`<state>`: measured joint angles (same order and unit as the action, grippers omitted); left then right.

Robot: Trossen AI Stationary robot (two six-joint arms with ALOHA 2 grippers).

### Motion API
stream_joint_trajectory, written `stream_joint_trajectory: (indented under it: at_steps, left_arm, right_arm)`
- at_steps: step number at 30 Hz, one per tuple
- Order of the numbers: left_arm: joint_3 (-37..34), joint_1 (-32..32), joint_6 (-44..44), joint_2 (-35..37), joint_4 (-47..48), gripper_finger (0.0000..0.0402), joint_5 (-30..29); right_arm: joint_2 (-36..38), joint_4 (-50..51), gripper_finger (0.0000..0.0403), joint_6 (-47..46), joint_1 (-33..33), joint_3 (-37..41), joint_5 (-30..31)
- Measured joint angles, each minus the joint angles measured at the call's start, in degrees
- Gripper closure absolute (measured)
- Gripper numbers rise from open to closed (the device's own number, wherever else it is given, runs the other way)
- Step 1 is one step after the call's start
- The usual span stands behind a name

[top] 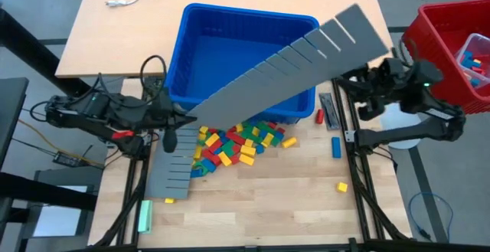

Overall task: Sort blocks
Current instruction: Assemble the blue bin using gray bin divider

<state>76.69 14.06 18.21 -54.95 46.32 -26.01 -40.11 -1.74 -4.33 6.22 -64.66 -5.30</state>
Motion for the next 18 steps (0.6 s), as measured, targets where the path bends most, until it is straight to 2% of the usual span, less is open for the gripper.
stream_joint_trajectory:
  at_steps: [10,18]
  left_arm:
    - [0.00,1.99,5.36,-0.16,10.10,0.0395,6.46]
    - [0.00,5.86,9.93,-5.39,12.54,0.0396,8.28]
  right_arm:
    - [13.00,9.22,0.0266,-0.19,0.00,-0.02,0.96]
    - [17.04,15.89,0.0267,-8.31,0.00,-0.02,-2.30]
